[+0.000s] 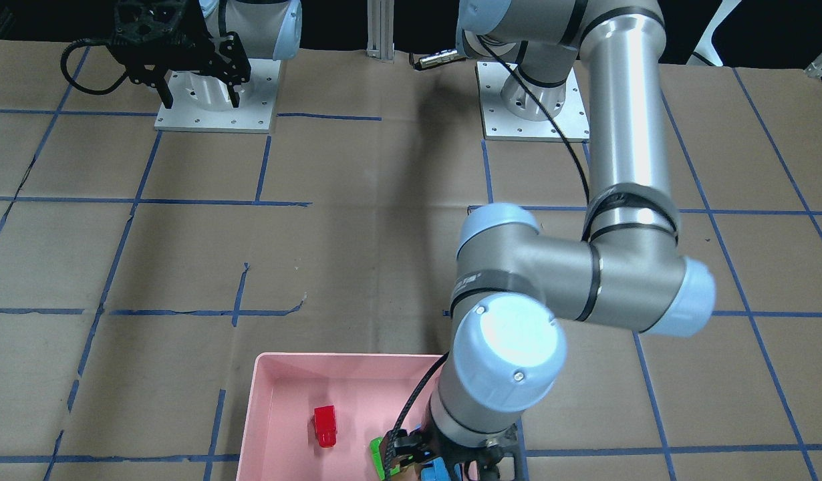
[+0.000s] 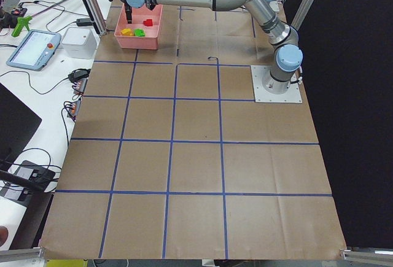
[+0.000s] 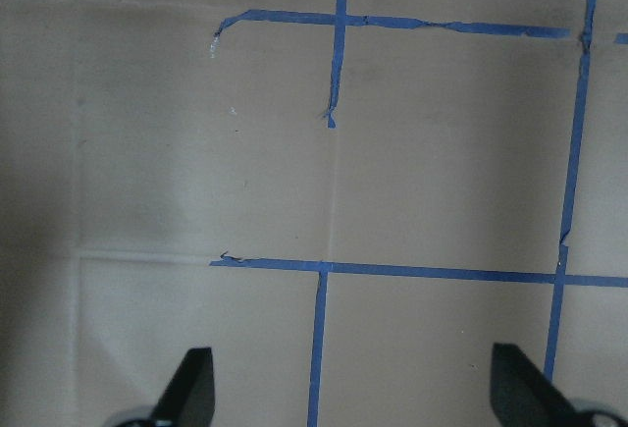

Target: Put all blocks into box

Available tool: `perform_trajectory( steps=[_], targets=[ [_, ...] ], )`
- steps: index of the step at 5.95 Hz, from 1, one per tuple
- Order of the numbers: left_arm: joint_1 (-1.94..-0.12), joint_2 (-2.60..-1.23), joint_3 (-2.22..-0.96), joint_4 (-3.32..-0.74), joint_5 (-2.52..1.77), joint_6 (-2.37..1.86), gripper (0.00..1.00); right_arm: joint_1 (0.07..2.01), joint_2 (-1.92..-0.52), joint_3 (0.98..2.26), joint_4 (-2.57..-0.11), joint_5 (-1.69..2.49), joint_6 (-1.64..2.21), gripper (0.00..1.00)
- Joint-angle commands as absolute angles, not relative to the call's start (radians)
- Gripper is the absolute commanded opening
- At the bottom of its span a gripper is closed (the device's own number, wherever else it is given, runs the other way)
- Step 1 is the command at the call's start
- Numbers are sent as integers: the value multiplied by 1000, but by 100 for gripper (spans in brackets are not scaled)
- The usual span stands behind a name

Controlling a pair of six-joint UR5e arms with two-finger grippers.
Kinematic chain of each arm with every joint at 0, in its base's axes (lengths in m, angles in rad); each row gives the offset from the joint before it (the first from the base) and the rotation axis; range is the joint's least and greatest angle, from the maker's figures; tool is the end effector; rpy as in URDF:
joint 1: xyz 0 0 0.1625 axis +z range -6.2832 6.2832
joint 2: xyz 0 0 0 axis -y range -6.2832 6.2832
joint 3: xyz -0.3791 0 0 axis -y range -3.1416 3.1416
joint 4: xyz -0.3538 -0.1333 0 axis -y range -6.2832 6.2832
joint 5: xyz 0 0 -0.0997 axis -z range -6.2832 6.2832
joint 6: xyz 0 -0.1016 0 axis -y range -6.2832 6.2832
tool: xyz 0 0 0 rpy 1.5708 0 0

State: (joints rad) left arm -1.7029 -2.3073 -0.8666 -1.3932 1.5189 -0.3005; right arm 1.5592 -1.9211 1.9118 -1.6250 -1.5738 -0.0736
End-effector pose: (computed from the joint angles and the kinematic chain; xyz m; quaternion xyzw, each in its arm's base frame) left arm -0.2324 -0.6971 0.3460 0.0820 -0.9937 0.0653 0.0408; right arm 0.1292 -0.3312 0.4268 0.0309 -0.9990 0.0317 0.0029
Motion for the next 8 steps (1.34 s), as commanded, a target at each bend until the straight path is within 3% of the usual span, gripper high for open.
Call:
perform_trajectory(
  steps=[1,4,8],
  targets=[
    [-1611,-2103,-1050,-1488,1522,-108,98,1559,-1913,1904,-1623,-1572,-74,100],
    [-1516,-1809,-1409,-1482,1526,70,98,1559,-1890,1878,-1621,-1571,-72,100],
    [-1525,-1651,-1567,-1485,1588,60,98,1562,-1838,1822,-1606,-1572,-77,100]
  ],
)
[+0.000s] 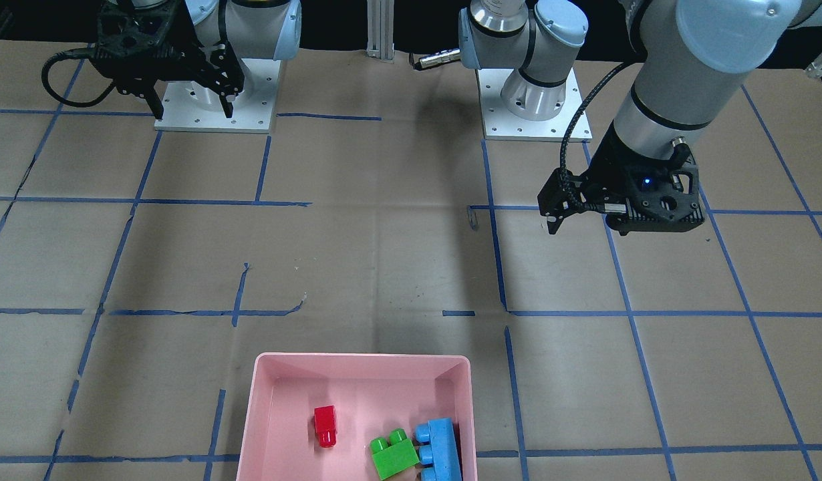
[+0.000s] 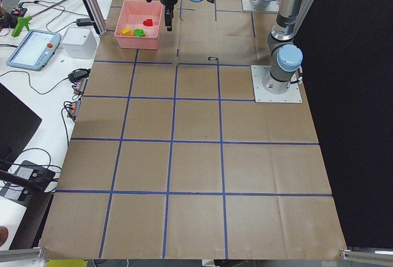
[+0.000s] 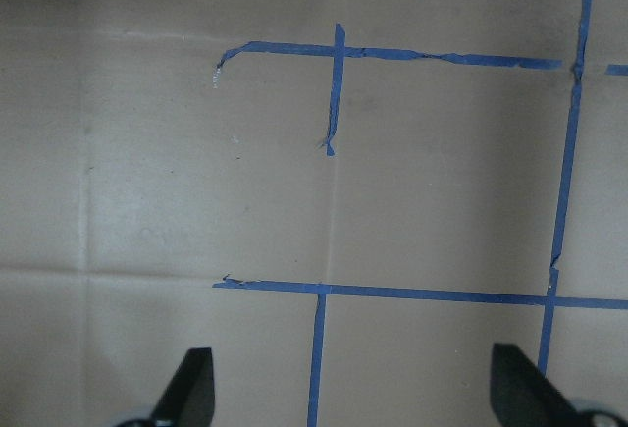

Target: Put all blocks into box

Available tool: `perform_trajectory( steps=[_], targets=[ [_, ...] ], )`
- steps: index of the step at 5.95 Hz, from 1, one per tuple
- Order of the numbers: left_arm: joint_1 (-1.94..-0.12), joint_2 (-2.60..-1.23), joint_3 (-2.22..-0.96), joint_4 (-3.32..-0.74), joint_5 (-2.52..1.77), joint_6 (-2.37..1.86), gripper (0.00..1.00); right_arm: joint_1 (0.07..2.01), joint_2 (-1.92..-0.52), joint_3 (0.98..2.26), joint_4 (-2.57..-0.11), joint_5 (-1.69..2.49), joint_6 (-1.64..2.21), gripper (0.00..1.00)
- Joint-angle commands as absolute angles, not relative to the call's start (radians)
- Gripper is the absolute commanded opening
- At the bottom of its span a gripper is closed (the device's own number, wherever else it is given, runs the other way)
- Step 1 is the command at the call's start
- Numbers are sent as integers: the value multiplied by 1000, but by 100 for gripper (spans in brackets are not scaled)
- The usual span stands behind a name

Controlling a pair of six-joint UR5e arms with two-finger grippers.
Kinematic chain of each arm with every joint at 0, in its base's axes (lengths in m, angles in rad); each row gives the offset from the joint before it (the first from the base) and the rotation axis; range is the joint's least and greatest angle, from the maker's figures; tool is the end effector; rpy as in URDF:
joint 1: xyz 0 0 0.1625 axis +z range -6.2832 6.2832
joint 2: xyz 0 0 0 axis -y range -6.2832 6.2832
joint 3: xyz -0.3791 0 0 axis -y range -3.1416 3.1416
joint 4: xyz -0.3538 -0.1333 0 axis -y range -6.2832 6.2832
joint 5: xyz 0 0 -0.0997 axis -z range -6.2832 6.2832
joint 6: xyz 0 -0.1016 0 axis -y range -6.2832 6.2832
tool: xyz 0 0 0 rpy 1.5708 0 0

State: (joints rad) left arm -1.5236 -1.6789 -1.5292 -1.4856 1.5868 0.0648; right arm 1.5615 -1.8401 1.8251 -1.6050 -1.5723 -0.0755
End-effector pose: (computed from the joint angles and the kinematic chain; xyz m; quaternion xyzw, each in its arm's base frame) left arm -0.1082 -0.5012 0.4162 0.0087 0.9999 -0.0089 0.0085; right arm 0.1298 -0.3587 0.4367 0.0331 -0.9992 0.0245 0.0018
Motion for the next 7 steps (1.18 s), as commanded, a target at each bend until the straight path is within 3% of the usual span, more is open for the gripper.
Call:
perform_trajectory(
  steps=[1,3,5,7],
  targets=[
    [-1525,-1640,-1584,-1485,1583,60,98,1562,-1838,1822,-1609,-1571,-84,100],
    [-1532,-1640,-1585,-1485,1577,34,98,1562,-1824,1798,-1617,-1571,-77,100],
    [-1543,-1638,-1579,-1483,1580,34,98,1563,-1712,1656,-1591,-1572,-81,100],
    [-1543,-1637,-1572,-1483,1583,35,98,1563,-1704,1661,-1583,-1571,-81,100]
  ],
)
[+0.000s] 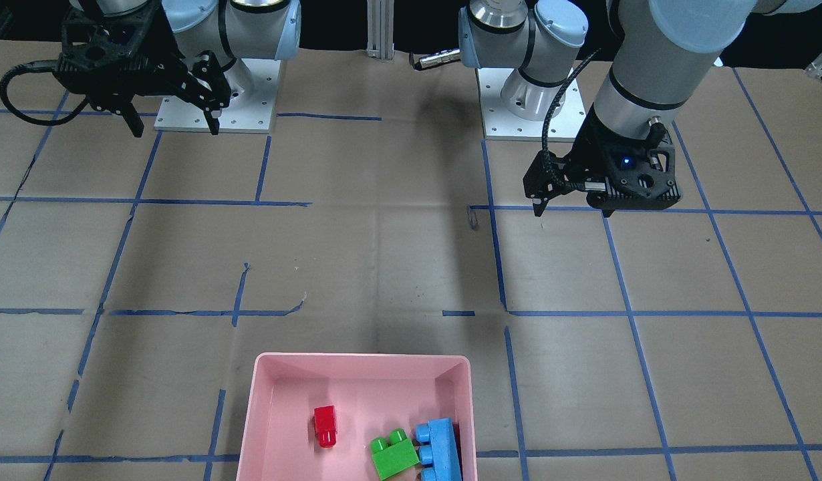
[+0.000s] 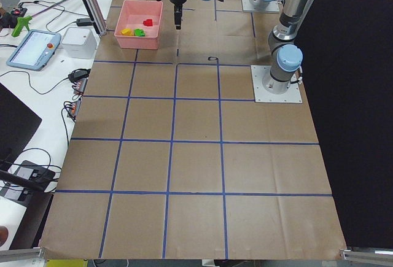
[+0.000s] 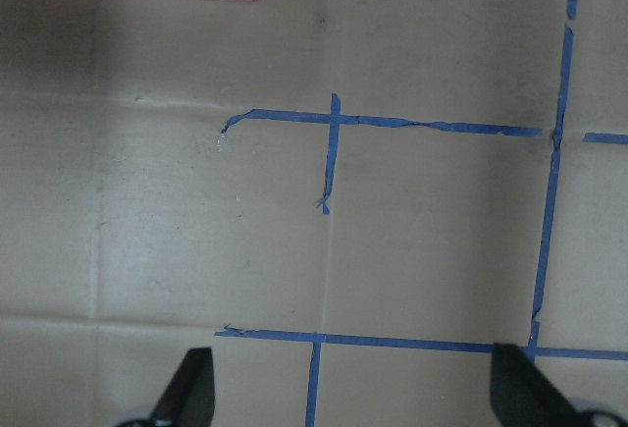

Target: Put all blocks into box

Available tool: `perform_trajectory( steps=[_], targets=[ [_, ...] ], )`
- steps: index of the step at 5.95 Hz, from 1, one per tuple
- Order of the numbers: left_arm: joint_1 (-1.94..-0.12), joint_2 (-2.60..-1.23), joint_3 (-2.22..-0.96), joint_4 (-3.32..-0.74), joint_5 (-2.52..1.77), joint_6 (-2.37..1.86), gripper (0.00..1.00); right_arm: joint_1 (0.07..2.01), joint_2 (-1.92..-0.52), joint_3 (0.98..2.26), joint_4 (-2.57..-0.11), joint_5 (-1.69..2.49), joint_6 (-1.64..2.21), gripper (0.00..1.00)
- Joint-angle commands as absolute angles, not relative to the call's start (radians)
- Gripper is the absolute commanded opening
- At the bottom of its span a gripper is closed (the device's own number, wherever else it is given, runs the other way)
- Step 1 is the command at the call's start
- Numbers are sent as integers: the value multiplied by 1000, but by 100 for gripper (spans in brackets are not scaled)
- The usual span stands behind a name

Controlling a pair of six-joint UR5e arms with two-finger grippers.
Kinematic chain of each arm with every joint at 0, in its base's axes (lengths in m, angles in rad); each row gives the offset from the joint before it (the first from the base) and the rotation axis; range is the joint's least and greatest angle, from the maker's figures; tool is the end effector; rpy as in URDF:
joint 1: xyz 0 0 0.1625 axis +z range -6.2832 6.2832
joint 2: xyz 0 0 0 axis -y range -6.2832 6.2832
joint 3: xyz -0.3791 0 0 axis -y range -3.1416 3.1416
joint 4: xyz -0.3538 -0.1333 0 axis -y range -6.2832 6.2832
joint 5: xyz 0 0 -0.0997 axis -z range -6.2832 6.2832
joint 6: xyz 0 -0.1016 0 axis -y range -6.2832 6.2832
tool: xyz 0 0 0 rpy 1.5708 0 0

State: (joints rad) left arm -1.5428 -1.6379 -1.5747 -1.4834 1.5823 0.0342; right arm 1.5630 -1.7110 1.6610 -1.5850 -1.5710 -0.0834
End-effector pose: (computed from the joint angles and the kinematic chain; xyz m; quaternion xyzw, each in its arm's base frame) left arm -0.1187 -0.4832 0.4157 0.0031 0.9999 -0.0080 0.0060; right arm 0.1301 -0.4074 0.4606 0.0378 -0.9988 0.0321 0.0016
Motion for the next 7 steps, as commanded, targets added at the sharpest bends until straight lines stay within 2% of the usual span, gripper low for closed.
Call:
perform_trajectory(
  steps=[1,7],
  targets=[
    [-1543,-1637,-1572,-1483,1583,35,98,1563,-1701,1663,-1583,-1571,-81,100],
    [-1542,-1661,-1557,-1483,1588,38,98,1568,-1690,1646,-1601,-1569,-69,100]
  ],
)
